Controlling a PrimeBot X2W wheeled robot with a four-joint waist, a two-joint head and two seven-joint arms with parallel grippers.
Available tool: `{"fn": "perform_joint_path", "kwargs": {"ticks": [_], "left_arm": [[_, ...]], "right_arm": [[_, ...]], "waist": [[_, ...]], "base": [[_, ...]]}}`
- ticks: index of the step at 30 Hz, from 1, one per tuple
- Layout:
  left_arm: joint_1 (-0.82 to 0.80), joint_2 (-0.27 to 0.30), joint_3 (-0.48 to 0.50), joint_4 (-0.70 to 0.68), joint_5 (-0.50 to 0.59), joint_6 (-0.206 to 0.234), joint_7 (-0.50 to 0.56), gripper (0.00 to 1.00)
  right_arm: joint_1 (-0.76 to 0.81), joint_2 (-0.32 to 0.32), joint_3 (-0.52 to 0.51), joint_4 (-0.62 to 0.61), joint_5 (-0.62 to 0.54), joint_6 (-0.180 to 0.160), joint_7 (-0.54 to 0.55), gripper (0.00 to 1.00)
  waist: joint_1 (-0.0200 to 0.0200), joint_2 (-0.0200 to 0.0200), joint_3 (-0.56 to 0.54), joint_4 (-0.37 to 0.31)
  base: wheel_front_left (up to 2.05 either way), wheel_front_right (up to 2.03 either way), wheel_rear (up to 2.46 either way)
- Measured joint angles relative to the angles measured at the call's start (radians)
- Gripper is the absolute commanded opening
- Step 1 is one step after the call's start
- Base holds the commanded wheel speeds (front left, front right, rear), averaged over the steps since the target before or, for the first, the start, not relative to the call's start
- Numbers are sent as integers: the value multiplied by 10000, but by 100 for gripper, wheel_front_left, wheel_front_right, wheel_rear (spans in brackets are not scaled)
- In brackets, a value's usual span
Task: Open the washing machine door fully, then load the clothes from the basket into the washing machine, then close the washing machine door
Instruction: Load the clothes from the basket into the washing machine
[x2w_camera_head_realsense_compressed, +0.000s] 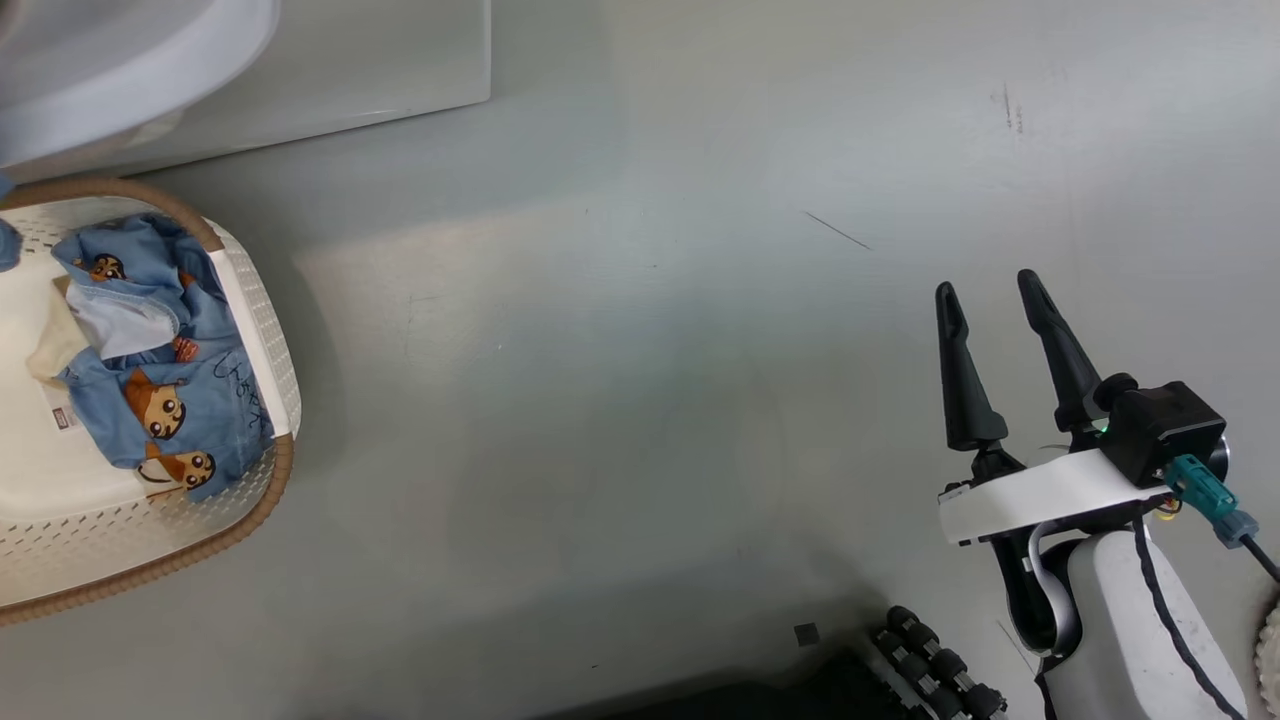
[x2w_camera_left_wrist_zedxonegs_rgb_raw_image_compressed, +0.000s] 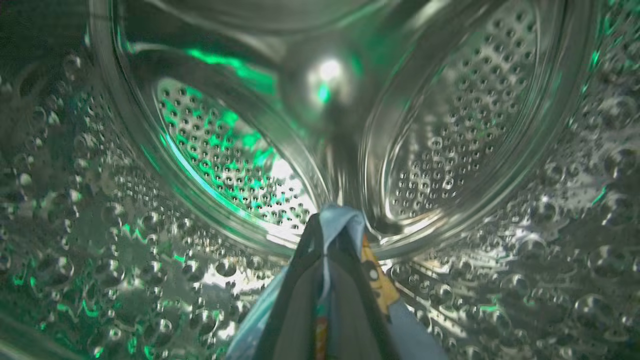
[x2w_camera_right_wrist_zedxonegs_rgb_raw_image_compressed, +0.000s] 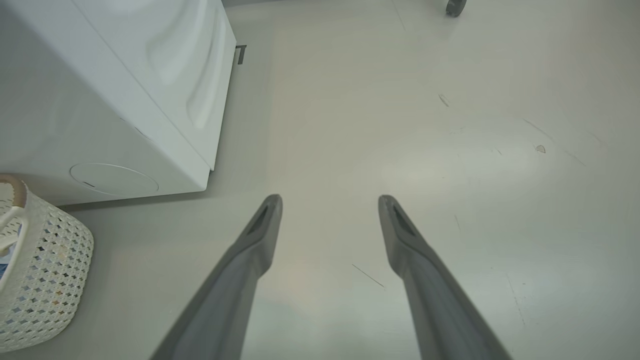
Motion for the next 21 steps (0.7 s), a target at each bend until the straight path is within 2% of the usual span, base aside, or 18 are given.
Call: {"fn": "perform_joint_path", "kwargs": {"ticks": [8,13,14,15,21], "left_arm": [[-914,190,-362,-525,445,0,-1839,0],[-966,211,-385,-19,479,-2,-1733,0],[-963,199,-399,132,483,-2,-1714,16],[-959,159,-376,303,451,-2,-1710,100],[-875,86,-493,915,454,-2,-1712,100]], "right_arm": [[2,59,-40,81,113,0,0,100],[0,61,-44,130,113,0,0,100],[-1,61,-44,136,125,0,0,100],[-3,63,-40,142,132,0,0,100],[-113,69,-40,167,140,0,0,100]], "waist": [[0,0,60,-143],[0,0,42,-206],[0,0,38,-212],[0,0,34,-215],[-1,0,-15,-183]], "base": [[0,0,0],[0,0,0],[0,0,0],[0,0,0],[0,0,0]]}}
